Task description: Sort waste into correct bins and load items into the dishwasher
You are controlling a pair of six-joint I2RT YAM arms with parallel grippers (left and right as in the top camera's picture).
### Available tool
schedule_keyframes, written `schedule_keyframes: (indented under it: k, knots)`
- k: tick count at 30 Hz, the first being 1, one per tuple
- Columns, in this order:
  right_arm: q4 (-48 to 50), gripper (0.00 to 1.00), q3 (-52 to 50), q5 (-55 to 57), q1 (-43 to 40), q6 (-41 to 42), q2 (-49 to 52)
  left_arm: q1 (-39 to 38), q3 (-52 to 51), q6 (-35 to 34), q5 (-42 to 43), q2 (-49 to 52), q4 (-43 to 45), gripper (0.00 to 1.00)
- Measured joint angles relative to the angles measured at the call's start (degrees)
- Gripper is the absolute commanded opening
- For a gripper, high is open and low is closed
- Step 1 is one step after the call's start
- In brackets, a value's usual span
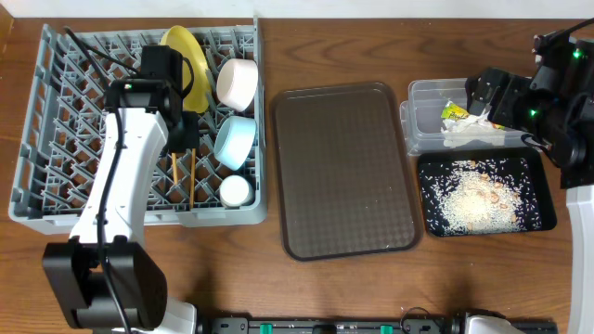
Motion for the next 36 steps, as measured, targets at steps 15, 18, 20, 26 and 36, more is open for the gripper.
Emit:
schedule_keyframes:
  k: [15, 18, 20, 26, 36]
  knots:
    - [-0.02, 0.99, 0.00, 0.00, 0.00, 0.00, 0.00, 0.00, -2.16, 0.35, 3.61, 2.36, 1.81, 0.08]
    - [-0.02, 0.99, 0.00, 0.00, 0.00, 0.00, 0.00, 0.00, -2.16, 0.35, 5.70, 2.36, 1.42, 0.08]
    - [0.00, 0.99, 0.00, 0.00, 0.00, 0.00, 0.00, 0.00, -1.90, 0.35, 7.58, 2.34, -0.98, 0.08]
    - [-0.02, 0.99, 0.00, 0.00, 0.00, 0.00, 0.00, 0.00, 1.62, 0.35, 11.43, -7.48, -4.90, 0.48]
    - [0.00, 0.99, 0.00, 0.00, 0.00, 0.00, 0.00, 0.00, 2.97, 0.33, 12.74, -24.37, -6.80, 0.86]
